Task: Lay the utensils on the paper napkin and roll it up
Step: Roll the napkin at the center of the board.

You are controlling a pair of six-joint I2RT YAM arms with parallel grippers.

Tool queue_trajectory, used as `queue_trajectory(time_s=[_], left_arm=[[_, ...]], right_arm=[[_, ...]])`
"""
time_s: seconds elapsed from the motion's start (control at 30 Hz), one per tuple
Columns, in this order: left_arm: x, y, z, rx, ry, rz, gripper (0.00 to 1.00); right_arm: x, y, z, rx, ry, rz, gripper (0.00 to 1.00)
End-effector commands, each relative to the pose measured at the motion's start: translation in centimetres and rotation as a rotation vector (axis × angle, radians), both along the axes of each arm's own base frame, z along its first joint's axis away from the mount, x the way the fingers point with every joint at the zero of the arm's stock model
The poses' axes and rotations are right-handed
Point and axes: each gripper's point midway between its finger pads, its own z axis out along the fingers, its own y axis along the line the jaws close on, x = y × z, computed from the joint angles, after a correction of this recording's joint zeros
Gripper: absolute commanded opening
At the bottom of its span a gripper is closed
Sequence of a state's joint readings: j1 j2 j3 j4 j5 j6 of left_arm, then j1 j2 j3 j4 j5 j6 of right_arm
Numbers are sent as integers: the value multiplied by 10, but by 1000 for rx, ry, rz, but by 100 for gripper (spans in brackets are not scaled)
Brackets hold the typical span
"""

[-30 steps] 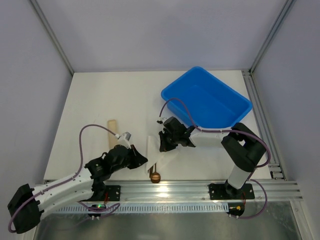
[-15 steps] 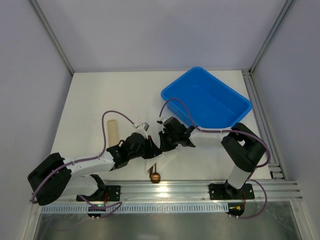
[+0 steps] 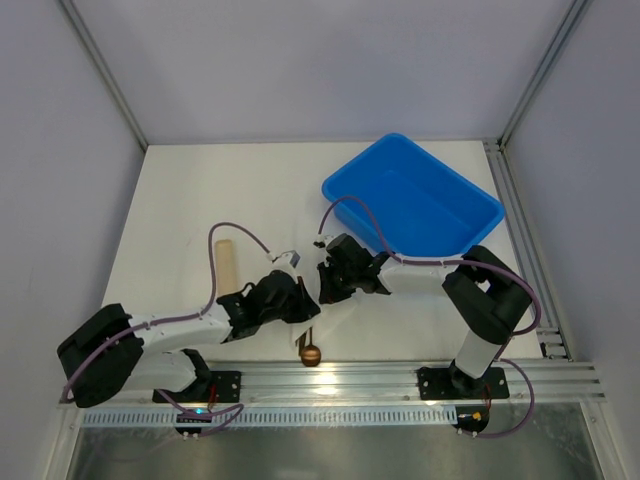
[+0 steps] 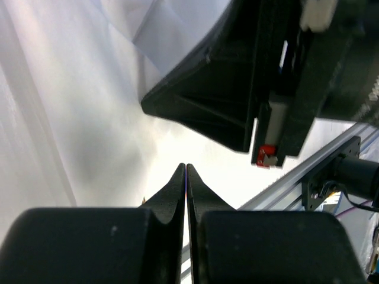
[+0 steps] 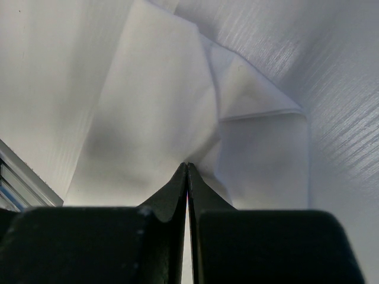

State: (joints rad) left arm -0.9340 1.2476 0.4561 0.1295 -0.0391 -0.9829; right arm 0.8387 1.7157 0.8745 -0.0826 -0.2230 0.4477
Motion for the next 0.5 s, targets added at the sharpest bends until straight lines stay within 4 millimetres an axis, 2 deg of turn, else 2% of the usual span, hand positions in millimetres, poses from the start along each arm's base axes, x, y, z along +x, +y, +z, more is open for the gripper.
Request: queue_trajectory(time_s=[0.0, 0.07, 0.13, 0.27, 0.3, 0.37, 0.47], left_arm=[[3, 3, 23, 34, -92, 22, 0], [-1, -1, 38, 31, -121, 2, 1], [-10, 6, 32, 98, -108, -25, 1], [-30, 3, 32, 196, -122, -90, 0], [-32, -2, 38, 203, -131, -96, 0], [-42, 4, 29, 286, -118, -113, 0], [-55, 1, 32, 362, -159, -143, 0]], right_arm=[[4, -9, -14, -77, -10, -21, 4], [4, -9, -14, -76, -11, -21, 4], [5, -8, -12, -74, -14, -20, 4], [7, -7, -11, -76, -20, -18, 4], [7, -7, -11, -75, -18, -18, 4], [7, -7, -11, -74, -19, -21, 4], [5, -9, -13, -79, -12, -21, 4]])
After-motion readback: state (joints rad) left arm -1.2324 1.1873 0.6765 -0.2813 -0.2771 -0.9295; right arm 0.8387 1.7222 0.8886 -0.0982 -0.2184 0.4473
